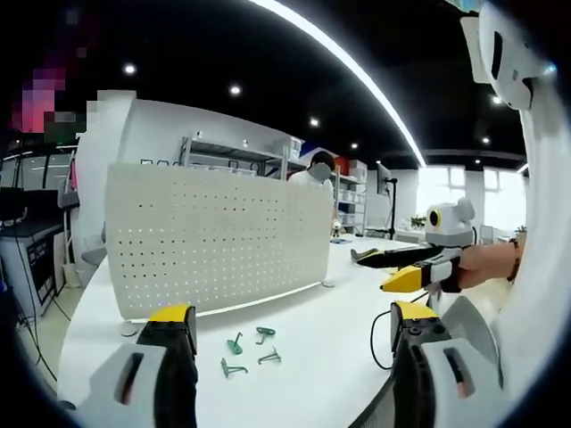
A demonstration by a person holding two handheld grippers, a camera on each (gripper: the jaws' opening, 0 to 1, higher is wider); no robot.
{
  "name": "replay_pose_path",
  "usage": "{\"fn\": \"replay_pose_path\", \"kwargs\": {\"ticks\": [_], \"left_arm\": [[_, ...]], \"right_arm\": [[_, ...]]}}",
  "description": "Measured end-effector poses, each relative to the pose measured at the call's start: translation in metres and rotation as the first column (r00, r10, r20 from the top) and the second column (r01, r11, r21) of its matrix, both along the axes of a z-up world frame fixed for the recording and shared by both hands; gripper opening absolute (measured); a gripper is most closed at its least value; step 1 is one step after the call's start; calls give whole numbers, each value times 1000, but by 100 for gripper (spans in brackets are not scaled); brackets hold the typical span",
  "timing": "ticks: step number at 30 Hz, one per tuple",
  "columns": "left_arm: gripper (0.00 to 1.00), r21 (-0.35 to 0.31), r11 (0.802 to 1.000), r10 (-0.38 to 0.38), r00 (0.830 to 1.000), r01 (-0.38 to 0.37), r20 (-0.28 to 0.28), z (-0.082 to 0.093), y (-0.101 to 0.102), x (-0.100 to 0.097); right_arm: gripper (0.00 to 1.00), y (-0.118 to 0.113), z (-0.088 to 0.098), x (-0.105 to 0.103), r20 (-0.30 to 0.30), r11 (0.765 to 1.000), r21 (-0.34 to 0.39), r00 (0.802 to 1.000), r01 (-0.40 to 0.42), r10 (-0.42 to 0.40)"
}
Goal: Insert the hook assembly into the mounting plate slot until the hook locks in place.
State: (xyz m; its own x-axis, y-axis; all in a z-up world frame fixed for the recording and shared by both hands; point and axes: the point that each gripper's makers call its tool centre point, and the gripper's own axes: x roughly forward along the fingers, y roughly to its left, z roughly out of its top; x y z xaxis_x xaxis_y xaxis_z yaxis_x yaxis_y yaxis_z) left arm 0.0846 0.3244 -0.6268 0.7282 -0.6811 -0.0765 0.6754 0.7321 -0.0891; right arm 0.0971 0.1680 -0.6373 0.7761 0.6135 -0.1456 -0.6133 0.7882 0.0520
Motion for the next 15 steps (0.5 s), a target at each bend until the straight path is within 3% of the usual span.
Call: {"fn": "replay_pose_path", "kwargs": {"ticks": [15], "left_arm": [[86,22,1000,-13,998,14,-58,-11,-5,5]], "right_arm": [[78,9,-6,0,-16,999,-35,1000,-20,19]]}}
